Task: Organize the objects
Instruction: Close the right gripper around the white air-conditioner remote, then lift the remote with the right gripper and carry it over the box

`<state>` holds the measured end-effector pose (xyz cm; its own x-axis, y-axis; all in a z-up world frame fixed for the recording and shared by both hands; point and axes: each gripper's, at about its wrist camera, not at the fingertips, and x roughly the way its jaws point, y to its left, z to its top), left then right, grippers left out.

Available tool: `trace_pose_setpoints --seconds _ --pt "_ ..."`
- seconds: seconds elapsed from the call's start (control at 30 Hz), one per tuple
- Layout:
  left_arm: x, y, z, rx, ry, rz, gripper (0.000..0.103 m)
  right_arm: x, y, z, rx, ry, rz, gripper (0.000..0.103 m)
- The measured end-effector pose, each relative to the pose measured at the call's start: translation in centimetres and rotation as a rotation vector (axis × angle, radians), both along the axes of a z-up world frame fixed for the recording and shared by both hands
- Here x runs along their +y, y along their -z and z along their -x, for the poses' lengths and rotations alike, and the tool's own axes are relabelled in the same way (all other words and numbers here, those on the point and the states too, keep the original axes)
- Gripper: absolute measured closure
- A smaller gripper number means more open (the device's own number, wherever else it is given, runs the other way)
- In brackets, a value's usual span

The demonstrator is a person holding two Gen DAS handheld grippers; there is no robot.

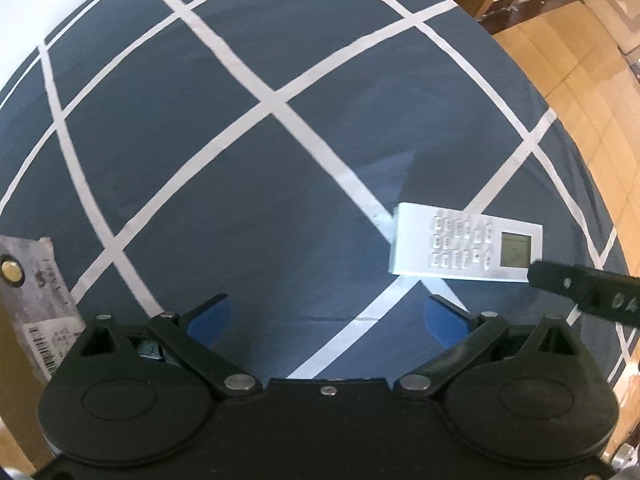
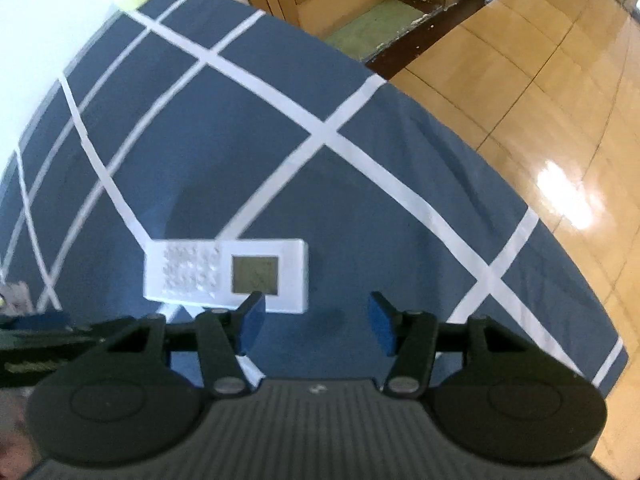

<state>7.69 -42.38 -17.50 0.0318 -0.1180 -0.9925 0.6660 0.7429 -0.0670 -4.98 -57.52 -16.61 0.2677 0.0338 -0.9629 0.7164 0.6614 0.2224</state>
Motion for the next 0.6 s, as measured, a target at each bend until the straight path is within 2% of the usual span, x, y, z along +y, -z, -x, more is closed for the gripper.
trace_pose_setpoints --seconds 0.13,0.27,0.43,0.6 --pt "-0.9 0.2 0.0 0.011 0.015 0.013 0.000 -0.3 -0.1 -0.7 -0.041 0.016 -0.054 0.043" --pt "-1.9 0.5 0.0 0.025 0.044 0.020 0.000 -0.2 0.3 -1.7 -0.059 0.012 -0.082 0.035" --pt "-3.2 1.0 0.0 0.046 0.077 0.042 0.000 -0.2 1.1 -2.8 -0.056 0.012 -0.120 0.034" --pt "-4.5 1.6 0.1 0.074 0.108 0.060 0.001 -0.2 1.7 -3.2 -0.042 0.015 -0.115 0.032"
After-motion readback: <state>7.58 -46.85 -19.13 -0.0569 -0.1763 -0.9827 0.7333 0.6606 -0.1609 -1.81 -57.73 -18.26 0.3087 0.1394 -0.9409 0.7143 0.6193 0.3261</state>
